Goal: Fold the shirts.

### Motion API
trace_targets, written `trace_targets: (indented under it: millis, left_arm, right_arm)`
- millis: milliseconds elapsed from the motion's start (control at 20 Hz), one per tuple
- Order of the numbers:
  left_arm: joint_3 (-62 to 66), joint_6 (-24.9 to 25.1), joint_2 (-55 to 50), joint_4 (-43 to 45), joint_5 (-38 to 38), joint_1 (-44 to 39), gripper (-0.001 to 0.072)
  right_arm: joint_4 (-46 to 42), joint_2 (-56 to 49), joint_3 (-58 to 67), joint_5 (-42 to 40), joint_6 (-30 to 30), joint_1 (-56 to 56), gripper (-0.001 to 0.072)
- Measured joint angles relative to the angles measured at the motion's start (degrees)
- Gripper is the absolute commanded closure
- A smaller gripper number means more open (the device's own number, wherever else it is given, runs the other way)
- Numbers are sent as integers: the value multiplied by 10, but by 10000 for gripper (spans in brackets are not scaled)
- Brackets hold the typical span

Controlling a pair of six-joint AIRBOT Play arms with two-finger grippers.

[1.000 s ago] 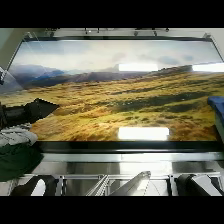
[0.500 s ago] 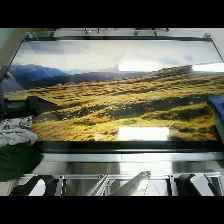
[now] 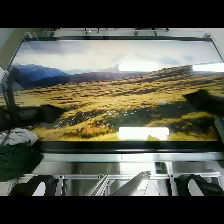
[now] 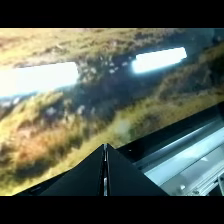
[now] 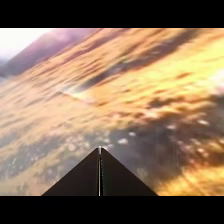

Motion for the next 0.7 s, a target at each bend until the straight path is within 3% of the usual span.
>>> trace_targets:
  millis: [250,700]
  left_arm:
    - [-97,-25,99,6,-79,-96,697]
    - [-127,-43,172,8,-125,-125,690]
  right_arm:
    - [9,48,-57,-114,-19,140,690]
    - [16,56,-70,-131,-24,175,690]
